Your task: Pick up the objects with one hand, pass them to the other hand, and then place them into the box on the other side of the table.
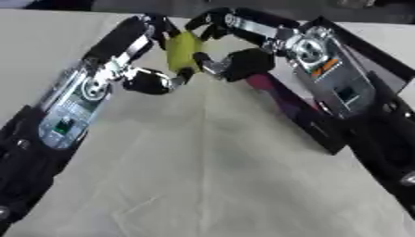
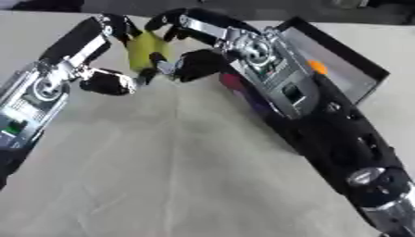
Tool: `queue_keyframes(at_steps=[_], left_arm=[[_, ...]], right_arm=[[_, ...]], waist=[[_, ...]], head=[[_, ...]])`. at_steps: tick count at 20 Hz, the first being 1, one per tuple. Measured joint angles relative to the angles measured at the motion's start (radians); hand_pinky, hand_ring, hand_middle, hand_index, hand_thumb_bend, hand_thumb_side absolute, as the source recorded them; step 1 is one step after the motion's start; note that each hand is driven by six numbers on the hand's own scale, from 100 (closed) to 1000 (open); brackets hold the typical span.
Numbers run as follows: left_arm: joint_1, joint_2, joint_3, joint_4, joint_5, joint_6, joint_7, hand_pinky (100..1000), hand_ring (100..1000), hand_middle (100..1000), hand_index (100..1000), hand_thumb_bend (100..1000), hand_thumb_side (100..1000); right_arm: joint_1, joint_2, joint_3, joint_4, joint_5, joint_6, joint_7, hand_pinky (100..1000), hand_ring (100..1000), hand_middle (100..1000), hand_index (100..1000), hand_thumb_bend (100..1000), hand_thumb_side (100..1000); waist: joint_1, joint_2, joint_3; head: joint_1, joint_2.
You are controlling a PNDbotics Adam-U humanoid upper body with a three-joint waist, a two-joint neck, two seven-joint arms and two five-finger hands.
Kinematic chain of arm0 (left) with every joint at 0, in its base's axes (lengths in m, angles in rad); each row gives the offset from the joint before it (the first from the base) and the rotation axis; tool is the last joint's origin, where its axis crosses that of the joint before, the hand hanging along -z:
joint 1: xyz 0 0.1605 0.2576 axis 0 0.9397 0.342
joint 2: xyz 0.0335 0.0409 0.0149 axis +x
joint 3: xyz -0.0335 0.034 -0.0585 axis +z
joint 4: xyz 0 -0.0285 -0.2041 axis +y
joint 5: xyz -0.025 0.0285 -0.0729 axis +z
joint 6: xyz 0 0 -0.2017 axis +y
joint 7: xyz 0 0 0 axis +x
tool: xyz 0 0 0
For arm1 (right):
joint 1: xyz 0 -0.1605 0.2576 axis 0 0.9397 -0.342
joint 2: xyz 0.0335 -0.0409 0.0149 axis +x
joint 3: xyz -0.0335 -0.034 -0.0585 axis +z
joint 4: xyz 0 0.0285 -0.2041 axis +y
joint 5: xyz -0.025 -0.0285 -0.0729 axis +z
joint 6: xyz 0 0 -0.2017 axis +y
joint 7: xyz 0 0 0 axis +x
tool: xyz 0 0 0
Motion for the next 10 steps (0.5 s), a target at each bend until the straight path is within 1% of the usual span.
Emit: queue_keyframes(at_steps=[6, 10], left_arm=[[0.000, 0.000, 0.005, -0.007, 0.011, 0.006, -0.002, 746, 570, 622, 601, 265, 244], [0.000, -0.001, 0.005, -0.013, 0.015, 0.008, 0.000, 746, 569, 621, 601, 264, 243]], right_arm=[[0.000, 0.000, -0.004, 0.000, 0.016, -0.023, 0.007, 910, 877, 923, 921, 247, 331], [0.000, 0.002, -0.008, 0.000, 0.029, -0.029, 0.006, 910, 876, 921, 923, 239, 339]], waist=[[0.000, 0.000, 0.001], [0.000, 0.000, 0.002]], head=[[0.000, 0.000], [-0.003, -0.001]])
